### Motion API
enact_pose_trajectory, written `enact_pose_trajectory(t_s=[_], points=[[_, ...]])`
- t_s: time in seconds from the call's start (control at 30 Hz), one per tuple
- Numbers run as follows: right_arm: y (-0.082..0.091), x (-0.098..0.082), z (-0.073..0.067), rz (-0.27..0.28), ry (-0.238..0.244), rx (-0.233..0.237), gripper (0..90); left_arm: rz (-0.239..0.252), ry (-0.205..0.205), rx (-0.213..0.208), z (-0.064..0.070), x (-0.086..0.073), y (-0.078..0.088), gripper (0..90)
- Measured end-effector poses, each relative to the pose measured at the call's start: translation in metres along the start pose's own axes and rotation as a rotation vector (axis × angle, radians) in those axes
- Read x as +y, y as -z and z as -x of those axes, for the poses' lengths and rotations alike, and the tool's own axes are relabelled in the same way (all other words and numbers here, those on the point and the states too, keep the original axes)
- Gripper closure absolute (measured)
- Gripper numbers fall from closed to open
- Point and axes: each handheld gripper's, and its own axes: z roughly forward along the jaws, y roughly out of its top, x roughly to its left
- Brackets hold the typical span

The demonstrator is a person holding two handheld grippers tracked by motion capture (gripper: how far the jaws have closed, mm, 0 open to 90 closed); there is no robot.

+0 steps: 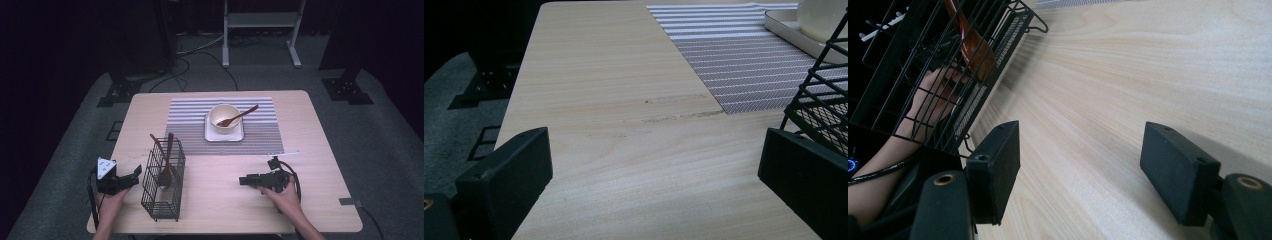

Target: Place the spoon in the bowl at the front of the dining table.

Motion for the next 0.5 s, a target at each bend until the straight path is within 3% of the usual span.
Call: enact_pose_trajectory(t_s=[0.5], points=[[0.013, -0.022, -0.001, 0.037, -0.003, 0.014, 30.9, -0.001, 0.004, 0.002, 0.0, 0.0, 0.0, 0.0]])
